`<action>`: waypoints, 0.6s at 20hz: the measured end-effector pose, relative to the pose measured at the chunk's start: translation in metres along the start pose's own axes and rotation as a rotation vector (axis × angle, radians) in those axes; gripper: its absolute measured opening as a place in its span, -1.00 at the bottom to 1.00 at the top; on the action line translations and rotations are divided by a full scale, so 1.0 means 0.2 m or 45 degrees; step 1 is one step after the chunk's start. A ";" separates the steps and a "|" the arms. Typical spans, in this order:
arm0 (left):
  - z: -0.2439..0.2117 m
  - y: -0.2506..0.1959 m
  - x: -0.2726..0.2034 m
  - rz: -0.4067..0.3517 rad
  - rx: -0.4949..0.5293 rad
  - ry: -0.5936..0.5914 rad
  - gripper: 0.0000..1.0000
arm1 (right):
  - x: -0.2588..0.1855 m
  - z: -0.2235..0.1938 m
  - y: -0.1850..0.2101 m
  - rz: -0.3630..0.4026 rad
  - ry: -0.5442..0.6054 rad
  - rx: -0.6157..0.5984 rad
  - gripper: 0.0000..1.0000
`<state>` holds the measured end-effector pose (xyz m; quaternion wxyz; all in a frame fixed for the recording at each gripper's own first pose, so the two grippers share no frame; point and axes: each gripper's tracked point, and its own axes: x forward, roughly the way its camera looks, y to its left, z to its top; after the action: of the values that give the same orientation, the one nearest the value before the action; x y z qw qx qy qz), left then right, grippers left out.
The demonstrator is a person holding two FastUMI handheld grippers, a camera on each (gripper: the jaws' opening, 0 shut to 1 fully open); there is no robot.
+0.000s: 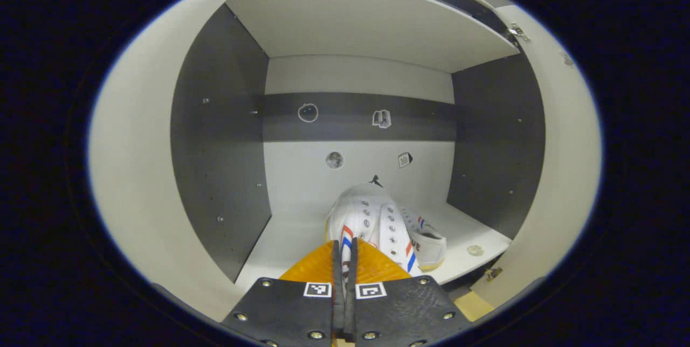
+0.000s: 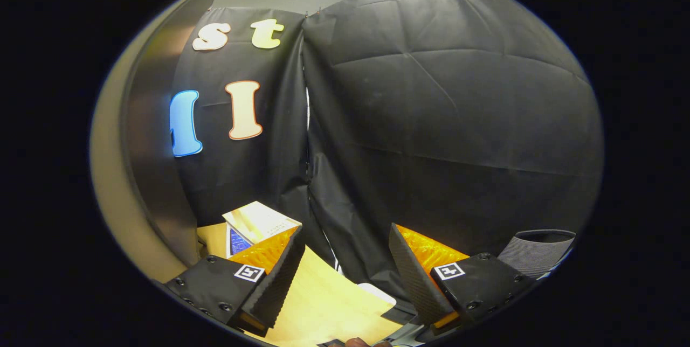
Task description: Grab one shoe with the right hand and put it into the shoe cabinet, grab the other shoe with the left hand and put it into the shoe cabinet; then close the right door with the right hand and the left door with the left hand.
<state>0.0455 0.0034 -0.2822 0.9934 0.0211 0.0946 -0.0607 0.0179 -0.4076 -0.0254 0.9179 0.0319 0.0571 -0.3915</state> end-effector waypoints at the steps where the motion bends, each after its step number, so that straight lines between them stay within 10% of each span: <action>1: 0.02 0.01 -0.02 0.008 -0.005 -0.010 -0.97 | 0.02 0.02 -0.01 -0.006 -0.007 -0.004 0.96; 12: 0.43 0.03 -0.09 0.045 0.011 -0.125 -0.98 | 0.05 0.14 0.03 0.015 -0.057 0.033 0.96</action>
<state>0.0442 0.0073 -0.1933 0.9977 0.0239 0.0452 -0.0446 0.0317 -0.4142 0.0012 0.9208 0.0352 0.0313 -0.3873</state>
